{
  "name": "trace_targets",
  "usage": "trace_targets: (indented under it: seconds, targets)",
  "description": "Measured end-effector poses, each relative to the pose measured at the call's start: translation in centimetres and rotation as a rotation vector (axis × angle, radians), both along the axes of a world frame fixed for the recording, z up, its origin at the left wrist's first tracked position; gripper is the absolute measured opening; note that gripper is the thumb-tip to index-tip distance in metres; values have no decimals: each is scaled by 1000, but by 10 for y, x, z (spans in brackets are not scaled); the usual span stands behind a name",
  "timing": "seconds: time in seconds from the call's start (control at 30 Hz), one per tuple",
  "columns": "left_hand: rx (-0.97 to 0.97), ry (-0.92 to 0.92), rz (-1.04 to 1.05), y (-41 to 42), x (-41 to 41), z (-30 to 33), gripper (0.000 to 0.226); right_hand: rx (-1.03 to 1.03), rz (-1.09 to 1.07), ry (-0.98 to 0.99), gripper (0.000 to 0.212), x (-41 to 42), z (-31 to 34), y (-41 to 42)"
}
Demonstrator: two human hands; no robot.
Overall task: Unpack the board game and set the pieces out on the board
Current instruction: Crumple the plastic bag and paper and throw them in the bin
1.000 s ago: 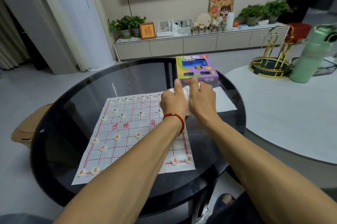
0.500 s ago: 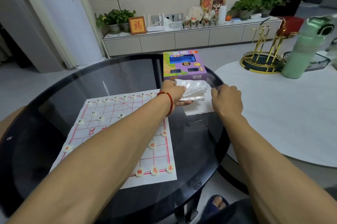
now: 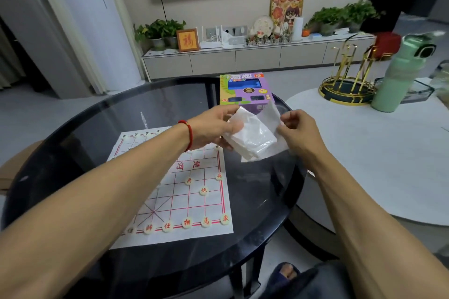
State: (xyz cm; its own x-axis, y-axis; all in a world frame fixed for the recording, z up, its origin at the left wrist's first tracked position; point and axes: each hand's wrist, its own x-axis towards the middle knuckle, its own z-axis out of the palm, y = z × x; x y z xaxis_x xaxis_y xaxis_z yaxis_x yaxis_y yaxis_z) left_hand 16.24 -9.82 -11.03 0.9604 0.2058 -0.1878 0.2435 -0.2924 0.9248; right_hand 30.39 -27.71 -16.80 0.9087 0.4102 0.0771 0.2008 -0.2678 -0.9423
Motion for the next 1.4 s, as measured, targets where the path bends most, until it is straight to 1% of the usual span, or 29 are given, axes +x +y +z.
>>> trace_targets:
  seconds: [0.1,0.2,0.27,0.37,0.43,0.47,0.5,0.57,0.6,0.63,0.7,0.73,0.77,0.83,0.9,0.93,1.0,1.03,1.07,1.1,1.13,1.17,1.2,1.23,1.27,1.3,1.33,1.4]
  targets:
    - [13,-22,-23,3,-28,18,32,183,71,39,34,-25,29,-8]
    - [64,-52,-36,7,-61,32,30,257,182,-44,37,-59,56,-6]
    - [123,-67,-30,9,-85,39,25,262,300,-161,31,-91,72,1]
    - [172,-90,61,15,-122,46,21,236,464,-328,21,-145,87,11]
    - [146,-124,122,20,-151,51,16,142,573,-406,16,-172,90,22]
    - [139,-139,140,22,-165,53,12,90,633,-413,13,-183,91,27]
    - [142,-151,152,24,-179,56,15,59,681,-399,13,-193,95,33]
    - [168,-165,170,28,-205,61,29,87,728,-368,14,-210,102,45]
    - [170,-168,183,30,-216,63,33,106,722,-403,10,-216,105,53]
    - [159,-173,198,33,-228,64,35,100,712,-458,16,-223,107,62]
    - [115,-194,236,42,-249,65,35,21,713,-498,43,-237,107,82]
    - [95,-212,270,47,-259,65,35,-36,720,-493,51,-246,107,93]
    - [76,-238,317,53,-269,64,36,-85,733,-485,53,-254,106,104]
    - [35,-305,439,66,-287,59,41,-142,761,-479,44,-270,102,130]
    - [-1,-363,552,81,-306,47,43,-165,782,-507,38,-285,101,156]
    - [-49,-387,611,89,-315,39,42,-177,790,-530,35,-292,101,169]
    - [-247,-451,719,105,-336,26,39,-190,817,-547,29,-306,100,196]
    - [-353,-491,749,114,-348,19,41,-195,837,-542,26,-314,99,209]
    - [-413,-523,764,122,-361,12,47,-209,863,-544,23,-322,99,223]
    - [-401,-543,772,130,-374,5,58,-230,896,-561,21,-329,98,237]
    - [-304,-540,786,136,-387,-1,70,-250,936,-579,18,-338,96,251]
    - [-168,-516,803,142,-398,-6,78,-262,980,-595,16,-347,95,265]
    - [-30,-480,824,147,-407,-9,79,-268,1025,-620,15,-357,93,279]
    - [69,-445,849,155,-415,-14,71,-274,1065,-648,16,-366,90,293]
    - [126,-408,889,164,-421,-21,56,-272,1097,-668,16,-375,86,307]
    - [133,-387,954,173,-427,-26,41,-266,1119,-678,17,-384,82,321]
    - [120,-367,1032,183,-433,-34,30,-242,1144,-676,16,-393,76,335]
    - [73,-341,1216,208,-447,-53,24,-154,1182,-643,18,-408,64,363]
